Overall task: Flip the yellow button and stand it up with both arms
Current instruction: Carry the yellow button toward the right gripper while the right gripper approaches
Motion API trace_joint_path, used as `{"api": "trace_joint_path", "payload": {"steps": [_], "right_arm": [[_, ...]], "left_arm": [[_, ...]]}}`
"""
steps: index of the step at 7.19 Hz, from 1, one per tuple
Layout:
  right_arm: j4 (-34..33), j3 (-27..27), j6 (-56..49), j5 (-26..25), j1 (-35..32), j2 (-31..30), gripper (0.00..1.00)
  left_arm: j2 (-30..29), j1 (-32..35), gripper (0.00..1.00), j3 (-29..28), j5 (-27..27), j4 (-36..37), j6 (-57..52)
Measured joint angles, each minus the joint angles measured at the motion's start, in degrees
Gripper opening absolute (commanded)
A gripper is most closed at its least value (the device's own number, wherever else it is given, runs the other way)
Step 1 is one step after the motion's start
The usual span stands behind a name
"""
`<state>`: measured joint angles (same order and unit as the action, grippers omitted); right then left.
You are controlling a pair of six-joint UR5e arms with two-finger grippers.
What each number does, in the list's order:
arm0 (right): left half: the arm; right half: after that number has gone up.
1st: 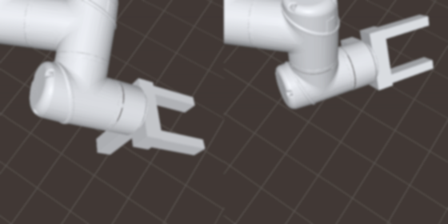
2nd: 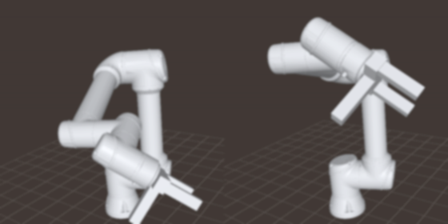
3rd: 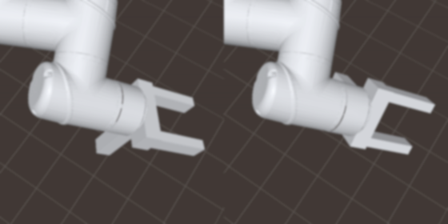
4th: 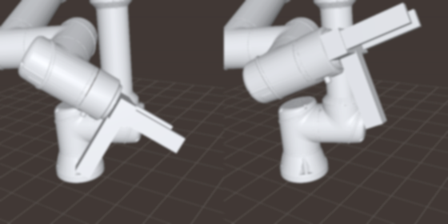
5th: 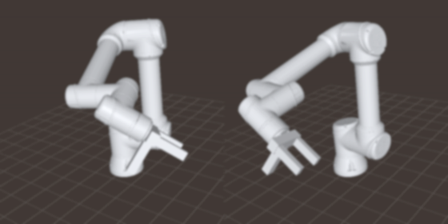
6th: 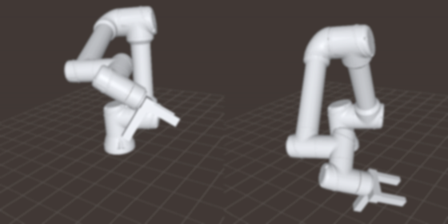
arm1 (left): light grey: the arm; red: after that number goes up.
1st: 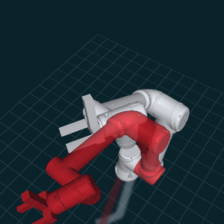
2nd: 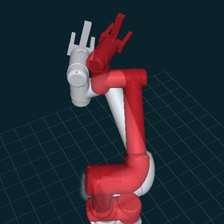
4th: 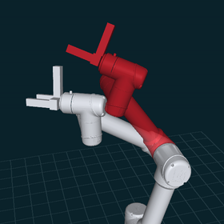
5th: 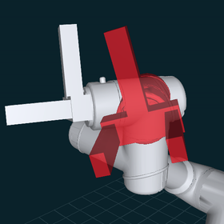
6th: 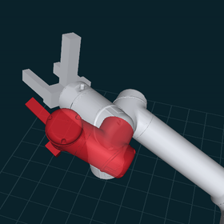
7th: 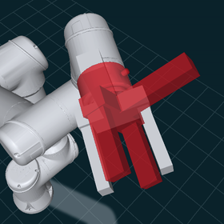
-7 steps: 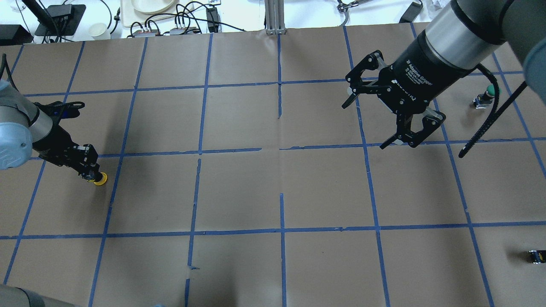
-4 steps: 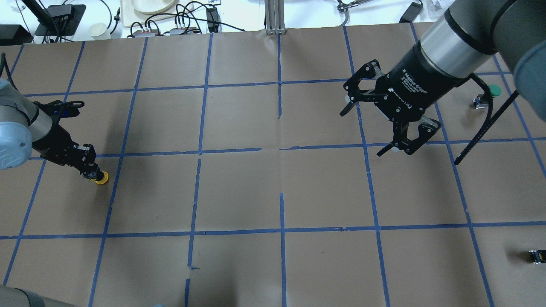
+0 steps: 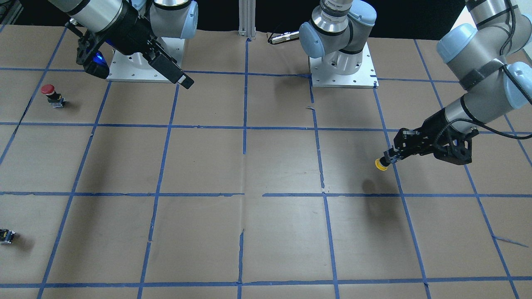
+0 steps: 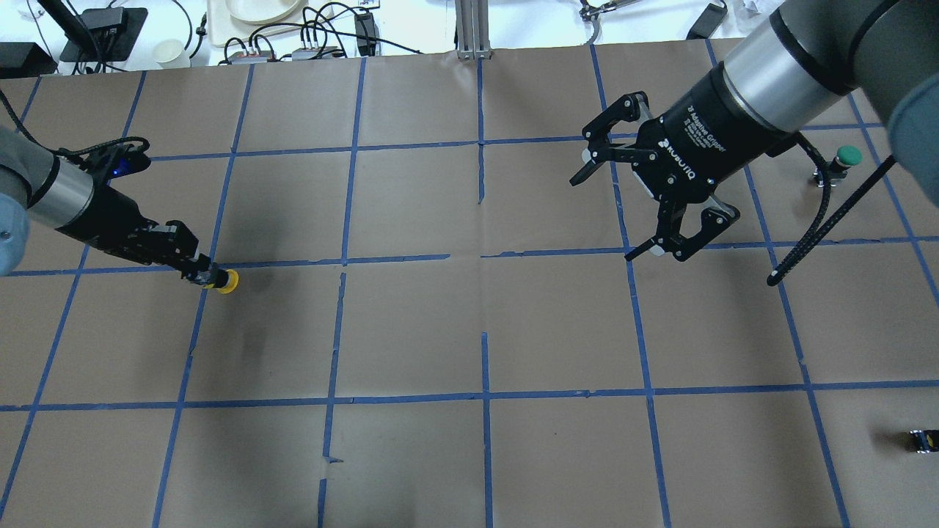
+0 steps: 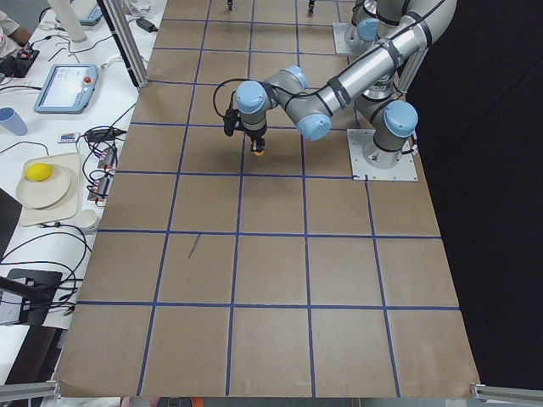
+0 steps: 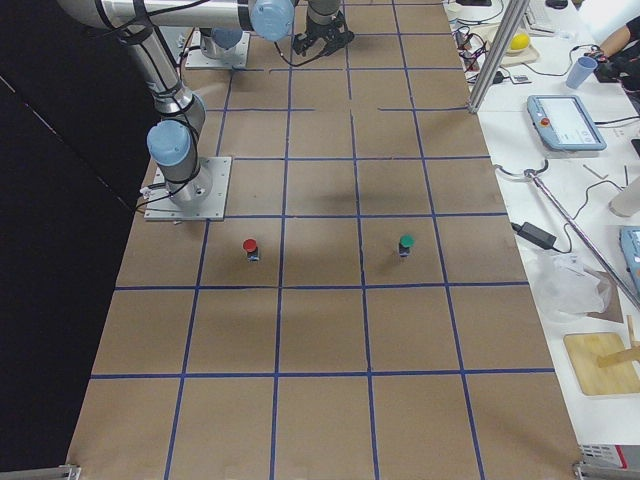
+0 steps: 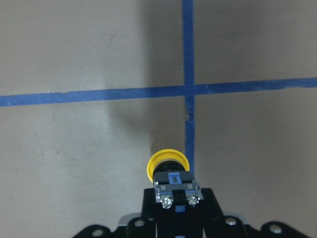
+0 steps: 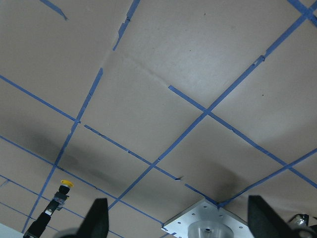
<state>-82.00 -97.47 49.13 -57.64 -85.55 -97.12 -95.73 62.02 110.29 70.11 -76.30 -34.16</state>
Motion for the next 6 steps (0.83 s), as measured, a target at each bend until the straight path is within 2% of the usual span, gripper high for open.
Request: {"api": "trace_joint_path", "payload": {"steps": [2, 6], "right_arm": [[0.69, -0.04, 0.44, 5.92, 3.84, -0.08, 1.0], [0.54, -1.86, 2.02, 16.31, 5.43, 0.6, 1.0]], "left_arm": [[1.06, 4.36, 0.09, 1.42, -15.18, -2.9, -0.15], [0.74, 13.57, 0.08, 6.03, -46.3, -2.74, 0.38]]}}
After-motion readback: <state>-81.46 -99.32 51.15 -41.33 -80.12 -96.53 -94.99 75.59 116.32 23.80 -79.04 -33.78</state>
